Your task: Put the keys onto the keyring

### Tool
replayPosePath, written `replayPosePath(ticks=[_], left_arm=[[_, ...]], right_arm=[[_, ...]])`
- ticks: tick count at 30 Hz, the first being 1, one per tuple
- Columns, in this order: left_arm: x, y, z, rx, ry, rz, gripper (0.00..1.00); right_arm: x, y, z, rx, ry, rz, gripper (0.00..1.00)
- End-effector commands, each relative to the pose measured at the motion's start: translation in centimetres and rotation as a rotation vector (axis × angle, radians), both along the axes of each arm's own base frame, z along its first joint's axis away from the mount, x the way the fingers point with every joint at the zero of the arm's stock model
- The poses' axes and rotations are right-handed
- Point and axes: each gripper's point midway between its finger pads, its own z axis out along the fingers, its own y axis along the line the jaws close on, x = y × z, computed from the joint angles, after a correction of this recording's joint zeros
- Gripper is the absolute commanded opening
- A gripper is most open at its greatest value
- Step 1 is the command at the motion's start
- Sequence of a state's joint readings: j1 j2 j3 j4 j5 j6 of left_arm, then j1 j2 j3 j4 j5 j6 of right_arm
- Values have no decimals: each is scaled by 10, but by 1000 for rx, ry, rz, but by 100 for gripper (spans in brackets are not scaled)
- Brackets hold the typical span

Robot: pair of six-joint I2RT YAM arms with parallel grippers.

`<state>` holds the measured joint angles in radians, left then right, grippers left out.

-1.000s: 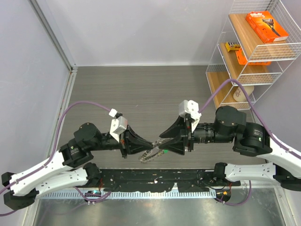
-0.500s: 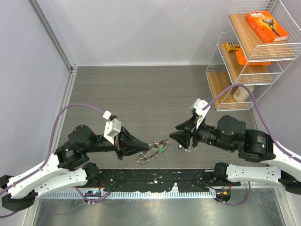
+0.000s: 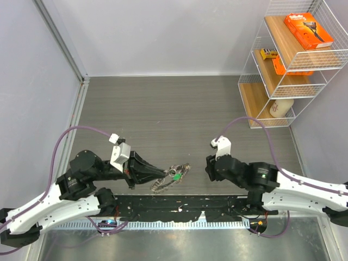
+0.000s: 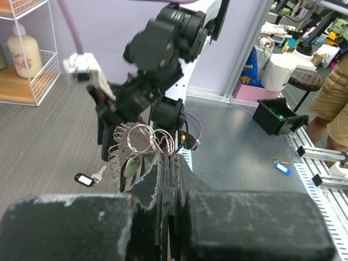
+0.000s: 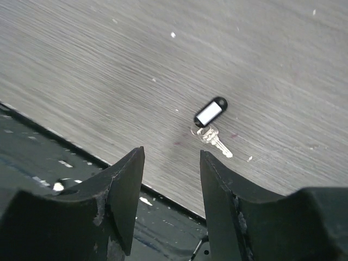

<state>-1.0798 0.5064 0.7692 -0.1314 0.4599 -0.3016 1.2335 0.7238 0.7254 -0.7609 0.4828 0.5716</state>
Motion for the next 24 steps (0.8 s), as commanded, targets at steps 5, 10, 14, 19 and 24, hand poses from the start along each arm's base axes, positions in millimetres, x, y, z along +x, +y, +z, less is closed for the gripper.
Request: replayPosePath(ticks=[5, 10, 14, 19, 24], left_arm=[[-1, 6, 11, -47, -37, 14, 0], [-1, 8, 10, -44, -38, 14, 0], [-2, 8, 9, -43, -37, 12, 0], [-1, 8, 10, -41, -38, 14, 0], [-1, 7, 11, -34, -44, 14, 0]], right_arm=[[19, 13, -54, -121, 37, -102, 51], [18, 22, -80, -204, 74, -55, 51], [18, 24, -96, -259, 93, -40, 50], [23, 17, -109, -318, 108, -60, 48], [23, 15, -117, -348, 130, -64, 47]])
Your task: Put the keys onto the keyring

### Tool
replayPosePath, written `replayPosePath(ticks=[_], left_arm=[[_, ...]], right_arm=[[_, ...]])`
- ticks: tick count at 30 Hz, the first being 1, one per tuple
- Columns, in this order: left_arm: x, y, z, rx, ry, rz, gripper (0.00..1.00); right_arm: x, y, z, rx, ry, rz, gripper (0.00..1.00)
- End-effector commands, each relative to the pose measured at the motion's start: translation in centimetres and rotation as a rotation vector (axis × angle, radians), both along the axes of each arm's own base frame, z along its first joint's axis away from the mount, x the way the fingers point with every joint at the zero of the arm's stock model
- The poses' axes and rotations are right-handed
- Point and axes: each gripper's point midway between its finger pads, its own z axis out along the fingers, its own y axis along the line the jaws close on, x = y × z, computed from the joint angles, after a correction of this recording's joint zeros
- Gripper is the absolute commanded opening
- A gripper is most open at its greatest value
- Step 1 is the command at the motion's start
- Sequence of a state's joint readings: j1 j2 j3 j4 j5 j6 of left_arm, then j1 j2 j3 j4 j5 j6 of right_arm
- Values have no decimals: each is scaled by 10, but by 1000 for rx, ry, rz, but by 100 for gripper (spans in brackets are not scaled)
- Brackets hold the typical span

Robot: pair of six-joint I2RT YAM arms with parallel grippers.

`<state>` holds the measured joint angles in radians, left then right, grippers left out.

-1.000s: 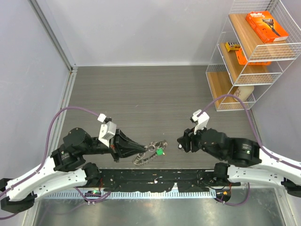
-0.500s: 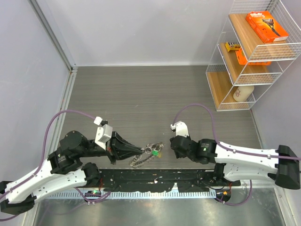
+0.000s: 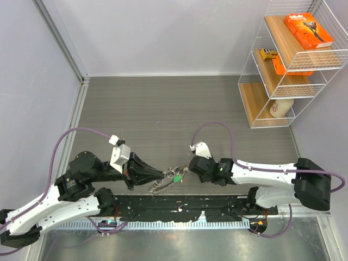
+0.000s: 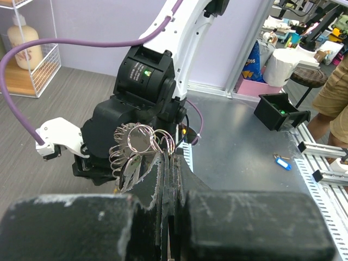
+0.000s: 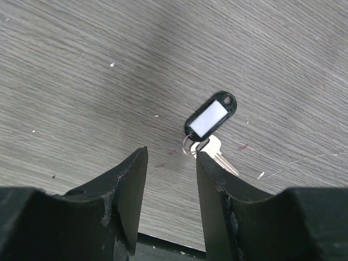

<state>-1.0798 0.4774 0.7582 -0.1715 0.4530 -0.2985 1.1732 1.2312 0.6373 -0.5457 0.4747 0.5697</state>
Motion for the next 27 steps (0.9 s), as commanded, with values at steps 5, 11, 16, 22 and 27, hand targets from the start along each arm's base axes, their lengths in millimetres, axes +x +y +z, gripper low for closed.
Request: replayPosePath(ticks=[5, 11, 16, 22, 27], left_arm=[[1, 1, 18, -48, -51, 5, 0], [2, 0, 18, -45, -55, 9, 0], [3, -2, 17, -39, -57, 9, 0], [3, 0, 17, -39, -63, 11, 0], [4, -1, 15, -34, -59, 16, 0]], right_arm=[[8, -5, -6, -41, 4, -48, 47], [9, -9, -8, -66, 8, -74, 47], [11, -12, -11, -80, 17, -94, 45], [16, -14, -13, -89, 14, -112, 38], [18, -14, -14, -90, 14, -113, 30]])
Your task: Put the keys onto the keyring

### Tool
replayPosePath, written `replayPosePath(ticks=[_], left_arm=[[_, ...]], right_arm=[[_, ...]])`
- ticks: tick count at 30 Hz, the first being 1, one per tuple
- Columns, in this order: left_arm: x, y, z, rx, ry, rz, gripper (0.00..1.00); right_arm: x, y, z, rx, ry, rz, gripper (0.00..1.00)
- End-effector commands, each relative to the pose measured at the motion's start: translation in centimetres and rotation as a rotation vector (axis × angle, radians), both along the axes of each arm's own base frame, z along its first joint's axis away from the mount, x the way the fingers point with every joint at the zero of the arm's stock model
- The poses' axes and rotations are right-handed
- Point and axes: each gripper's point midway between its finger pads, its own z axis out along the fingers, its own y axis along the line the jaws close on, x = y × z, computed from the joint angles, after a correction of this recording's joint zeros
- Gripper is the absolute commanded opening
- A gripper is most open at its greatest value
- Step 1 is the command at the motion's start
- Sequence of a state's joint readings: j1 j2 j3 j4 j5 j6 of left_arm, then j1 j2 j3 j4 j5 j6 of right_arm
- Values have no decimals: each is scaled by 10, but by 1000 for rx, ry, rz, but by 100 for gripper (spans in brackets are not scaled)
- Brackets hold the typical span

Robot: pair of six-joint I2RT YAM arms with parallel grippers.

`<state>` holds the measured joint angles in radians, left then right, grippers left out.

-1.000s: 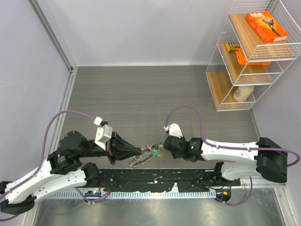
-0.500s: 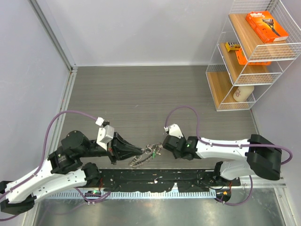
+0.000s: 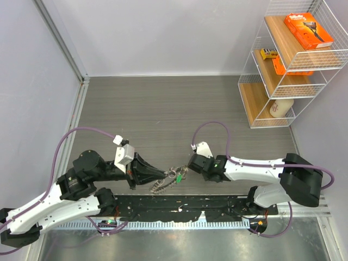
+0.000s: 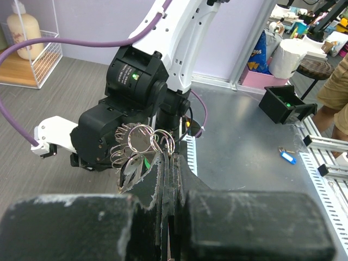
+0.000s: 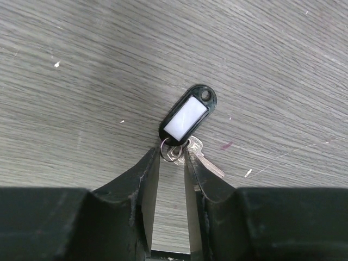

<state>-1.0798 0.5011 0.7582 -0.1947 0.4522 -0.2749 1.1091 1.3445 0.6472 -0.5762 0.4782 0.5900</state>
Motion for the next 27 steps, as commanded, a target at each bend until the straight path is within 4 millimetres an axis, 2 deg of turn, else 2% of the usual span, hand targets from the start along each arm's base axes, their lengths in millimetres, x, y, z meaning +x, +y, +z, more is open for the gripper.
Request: replayPosePath(ticks=[1, 8, 13, 17, 21, 27], left_arm=[[0, 4, 26, -76, -58, 11, 0], [1, 3, 28, -77, -62, 11, 0], [1, 4, 27, -75, -61, 12, 0], [1, 5, 28, -77, -63, 14, 0], [1, 4, 27, -75, -60, 14, 0], [0, 7, 31, -81, -67, 17, 0]], right_arm=[[11, 7, 7, 23, -40, -32, 30], [13, 7, 2, 26, -26, -36, 20], [18, 7, 3, 41, -29, -42, 6], [18, 7, 5, 45, -33, -38, 6], [18, 13, 20, 109, -51, -36, 6], [10, 24, 64, 281, -79, 13, 6]])
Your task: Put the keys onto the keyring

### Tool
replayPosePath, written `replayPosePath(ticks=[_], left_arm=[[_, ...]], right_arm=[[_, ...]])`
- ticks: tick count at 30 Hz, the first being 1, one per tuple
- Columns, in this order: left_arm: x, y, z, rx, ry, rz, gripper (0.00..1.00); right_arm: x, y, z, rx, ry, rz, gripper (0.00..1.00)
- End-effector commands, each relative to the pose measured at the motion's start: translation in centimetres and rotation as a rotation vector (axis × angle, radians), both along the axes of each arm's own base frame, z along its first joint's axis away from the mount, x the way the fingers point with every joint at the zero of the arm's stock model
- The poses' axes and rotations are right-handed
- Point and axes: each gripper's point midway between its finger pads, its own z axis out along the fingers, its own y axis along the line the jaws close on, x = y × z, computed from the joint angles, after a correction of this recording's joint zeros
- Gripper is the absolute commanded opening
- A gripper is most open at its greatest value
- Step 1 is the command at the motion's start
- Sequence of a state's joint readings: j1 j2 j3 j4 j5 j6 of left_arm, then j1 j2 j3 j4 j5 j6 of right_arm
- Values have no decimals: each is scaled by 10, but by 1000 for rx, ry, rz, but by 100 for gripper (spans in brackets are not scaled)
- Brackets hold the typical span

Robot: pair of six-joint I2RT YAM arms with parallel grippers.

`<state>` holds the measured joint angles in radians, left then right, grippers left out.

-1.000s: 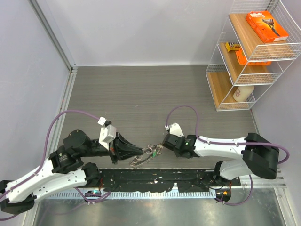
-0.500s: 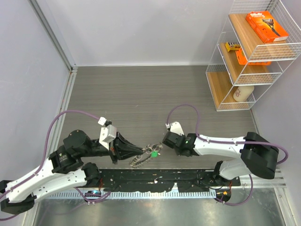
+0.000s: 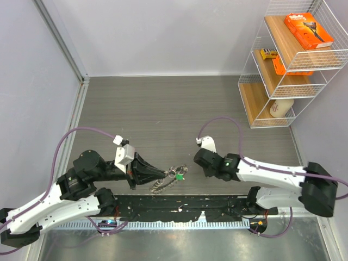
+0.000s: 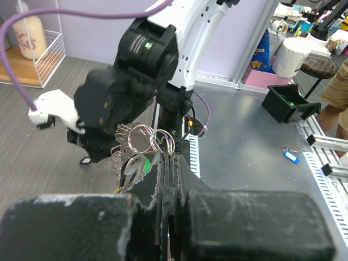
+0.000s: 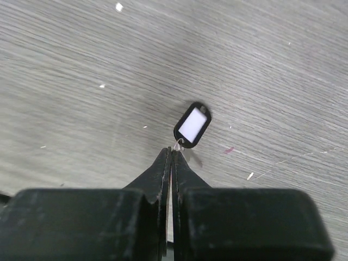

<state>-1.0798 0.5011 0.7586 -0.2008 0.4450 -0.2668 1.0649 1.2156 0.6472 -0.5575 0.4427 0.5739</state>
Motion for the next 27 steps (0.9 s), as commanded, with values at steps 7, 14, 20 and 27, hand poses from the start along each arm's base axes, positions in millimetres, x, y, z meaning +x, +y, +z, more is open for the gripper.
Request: replayPosePath(ticks=[7, 14, 20, 27], left_arm=[[-6, 8, 34, -91, -65, -9, 0], [-9, 8, 35, -92, -65, -29, 0], [-14, 9, 38, -96, -65, -53, 0], [-18, 11, 41, -96, -82, -73, 0]], right_arm=[[-24, 28, 96, 363, -65, 200, 6], [-67, 38, 157, 576, -74, 484, 6], [-94, 39, 206, 683, -114, 675, 6], [-117, 46, 237, 738, -103, 848, 6]])
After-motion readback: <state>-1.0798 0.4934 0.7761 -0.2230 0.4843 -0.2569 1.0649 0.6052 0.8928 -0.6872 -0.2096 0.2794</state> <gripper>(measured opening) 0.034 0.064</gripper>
